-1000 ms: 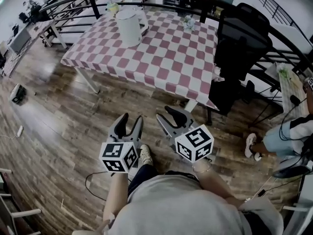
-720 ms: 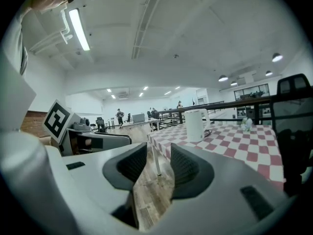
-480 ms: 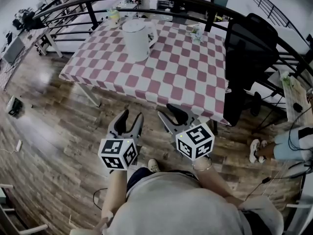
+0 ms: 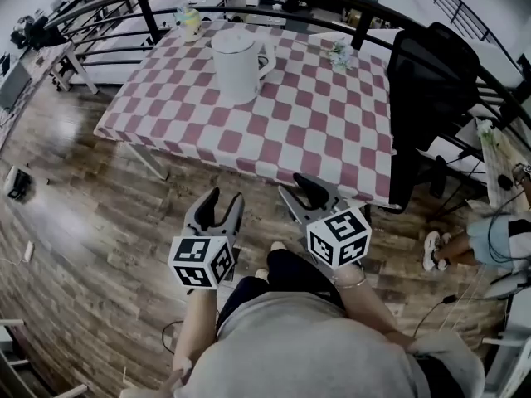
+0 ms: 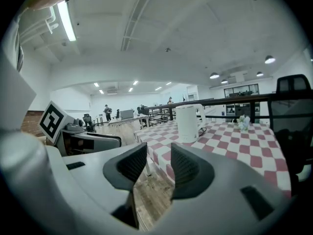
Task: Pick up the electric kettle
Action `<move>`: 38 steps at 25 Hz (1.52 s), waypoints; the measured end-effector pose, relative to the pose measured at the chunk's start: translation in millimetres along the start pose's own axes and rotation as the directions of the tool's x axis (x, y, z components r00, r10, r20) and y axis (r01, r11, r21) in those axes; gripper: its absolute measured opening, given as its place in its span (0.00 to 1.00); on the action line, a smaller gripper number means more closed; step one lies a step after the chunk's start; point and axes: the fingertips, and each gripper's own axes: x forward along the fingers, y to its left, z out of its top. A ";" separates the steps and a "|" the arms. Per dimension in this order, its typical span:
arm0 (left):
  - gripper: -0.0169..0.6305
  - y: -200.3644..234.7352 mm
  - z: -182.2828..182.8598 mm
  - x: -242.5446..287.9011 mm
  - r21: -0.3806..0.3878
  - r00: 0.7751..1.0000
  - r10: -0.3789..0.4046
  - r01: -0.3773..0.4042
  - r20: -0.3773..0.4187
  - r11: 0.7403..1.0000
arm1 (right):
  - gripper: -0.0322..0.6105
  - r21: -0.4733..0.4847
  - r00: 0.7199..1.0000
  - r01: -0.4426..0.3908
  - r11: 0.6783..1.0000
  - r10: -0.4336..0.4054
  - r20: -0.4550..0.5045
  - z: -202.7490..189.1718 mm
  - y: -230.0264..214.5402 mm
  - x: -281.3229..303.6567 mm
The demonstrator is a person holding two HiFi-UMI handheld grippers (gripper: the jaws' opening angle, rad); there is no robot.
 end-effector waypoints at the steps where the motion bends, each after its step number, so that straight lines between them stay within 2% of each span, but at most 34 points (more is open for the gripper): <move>1: 0.35 4.6 -0.4 0.5 -0.007 1.000 0.004 -0.004 -0.001 1.000 | 0.28 0.000 1.000 0.003 1.000 -0.003 -0.003 0.8 -2.5 4.0; 8: 0.35 42.5 5.3 20.5 -0.054 0.999 0.037 -0.036 0.014 0.998 | 0.28 -0.017 1.000 -0.024 1.000 0.024 -0.001 15.0 -16.8 49.4; 13: 0.35 63.8 25.6 55.7 -0.033 0.998 0.040 -0.039 0.040 0.999 | 0.28 -0.028 0.999 -0.041 0.999 0.042 0.019 34.2 -40.2 88.5; 25: 0.35 119.9 92.5 155.6 0.006 0.989 0.101 -0.102 0.106 0.995 | 0.28 -0.052 0.992 -0.099 0.994 0.102 0.069 96.2 -109.2 196.4; 30: 0.35 125.6 103.2 192.0 0.030 0.990 0.084 -0.088 0.115 0.996 | 0.27 -0.046 0.991 -0.106 0.993 0.109 0.072 105.7 -133.5 218.6; 38: 0.35 122.9 105.5 237.3 0.054 0.998 0.032 -0.036 0.062 0.998 | 0.27 -0.011 0.990 -0.117 0.993 0.118 0.072 107.9 -144.1 236.9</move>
